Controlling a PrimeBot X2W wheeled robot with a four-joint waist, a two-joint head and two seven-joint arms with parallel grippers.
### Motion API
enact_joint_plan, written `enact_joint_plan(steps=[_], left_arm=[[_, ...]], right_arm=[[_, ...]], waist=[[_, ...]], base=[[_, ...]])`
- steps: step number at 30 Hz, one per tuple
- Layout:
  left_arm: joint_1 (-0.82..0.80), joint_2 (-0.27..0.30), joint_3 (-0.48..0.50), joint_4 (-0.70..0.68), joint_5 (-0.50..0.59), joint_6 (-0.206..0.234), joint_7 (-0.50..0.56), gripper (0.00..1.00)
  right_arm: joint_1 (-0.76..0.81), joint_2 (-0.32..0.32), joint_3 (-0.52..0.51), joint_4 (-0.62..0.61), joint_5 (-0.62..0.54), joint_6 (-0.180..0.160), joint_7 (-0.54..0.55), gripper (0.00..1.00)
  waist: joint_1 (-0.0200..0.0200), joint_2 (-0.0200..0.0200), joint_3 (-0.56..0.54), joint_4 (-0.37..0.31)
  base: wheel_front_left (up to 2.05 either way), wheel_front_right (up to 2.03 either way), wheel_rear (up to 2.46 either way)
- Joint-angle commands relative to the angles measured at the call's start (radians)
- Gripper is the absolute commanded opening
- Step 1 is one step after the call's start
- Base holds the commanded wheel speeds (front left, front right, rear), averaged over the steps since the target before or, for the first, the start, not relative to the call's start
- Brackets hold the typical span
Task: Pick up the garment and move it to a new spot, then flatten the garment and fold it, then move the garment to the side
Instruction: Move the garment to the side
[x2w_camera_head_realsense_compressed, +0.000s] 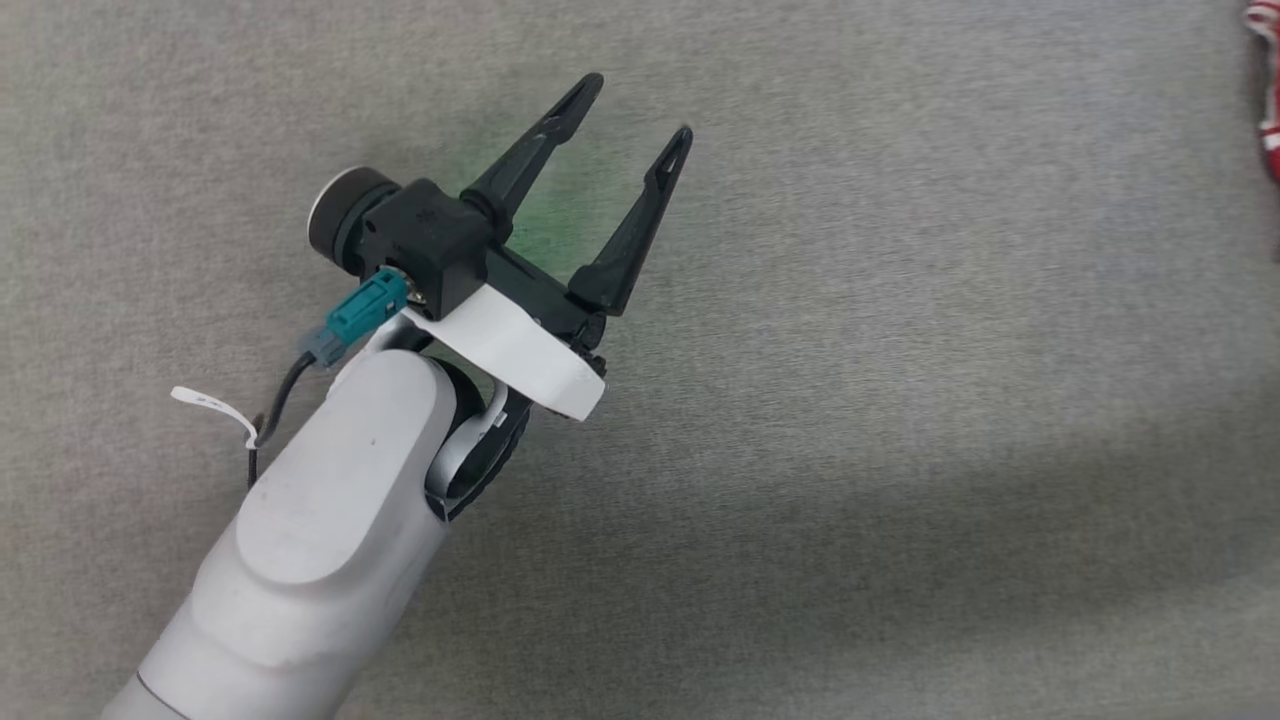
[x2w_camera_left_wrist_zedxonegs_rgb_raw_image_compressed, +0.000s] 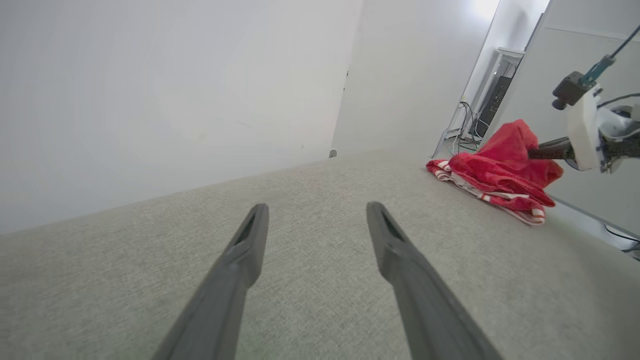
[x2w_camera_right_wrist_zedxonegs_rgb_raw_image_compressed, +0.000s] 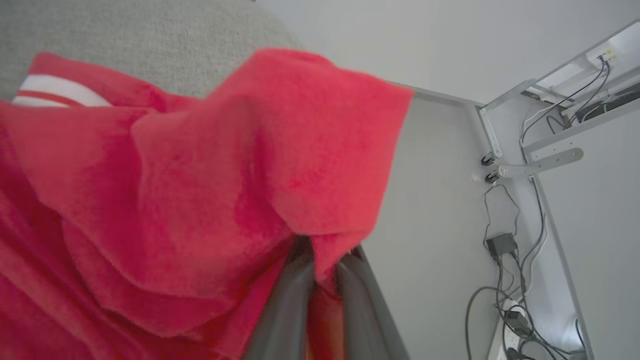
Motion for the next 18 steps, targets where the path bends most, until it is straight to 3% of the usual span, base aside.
enact_joint_plan(steps=[1, 5, 6, 8, 9, 10, 18], left_arm=[[-0.014, 0.002, 0.000, -0.001, -0.001, -0.002, -0.005, 1.00], [-0.014, 0.004, 0.007, 0.000, -0.003, -0.002, -0.005, 1.00], [-0.011, 0.004, 0.012, -0.002, -0.005, -0.002, -0.005, 1.00], [-0.002, 0.011, 0.021, -0.005, -0.001, -0.002, -0.005, 1.00], [0.004, 0.011, 0.030, -0.007, -0.002, -0.002, -0.005, 1.00], [0.010, 0.013, 0.039, -0.011, -0.005, -0.002, -0.005, 1.00], [0.074, 0.040, 0.107, -0.031, -0.020, -0.002, -0.005, 1.00]], right_arm=[[-0.013, 0.010, -0.002, 0.015, -0.004, -0.003, -0.013, 0.00], [-0.036, 0.032, -0.001, 0.079, -0.014, -0.003, -0.044, 0.04], [-0.044, 0.028, -0.002, 0.089, -0.019, -0.003, -0.054, 0.09], [-0.058, 0.027, 0.003, 0.108, -0.029, -0.003, -0.069, 0.41], [-0.065, 0.031, 0.005, 0.113, -0.029, -0.003, -0.078, 0.66], [-0.070, 0.033, 0.009, 0.119, -0.031, -0.003, -0.083, 1.00], [-0.095, 0.031, 0.035, 0.139, -0.013, -0.003, -0.137, 1.00]], waist=[[0.0000, 0.0000, 0.010, 0.012], [0.0000, 0.0000, 0.016, 0.026], [0.0000, 0.0000, 0.017, 0.028], [0.0000, 0.0000, 0.016, 0.030], [0.0000, 0.0000, 0.014, 0.030], [0.0000, 0.0000, 0.011, 0.029], [0.0000, 0.0000, -0.038, 0.019]], base=[[0.00, 0.00, 0.00], [0.00, 0.00, 0.00], [0.00, 0.00, 0.00], [0.00, 0.00, 0.00], [0.00, 0.00, 0.00], [0.00, 0.00, 0.00], [0.00, 0.00, 0.00]])
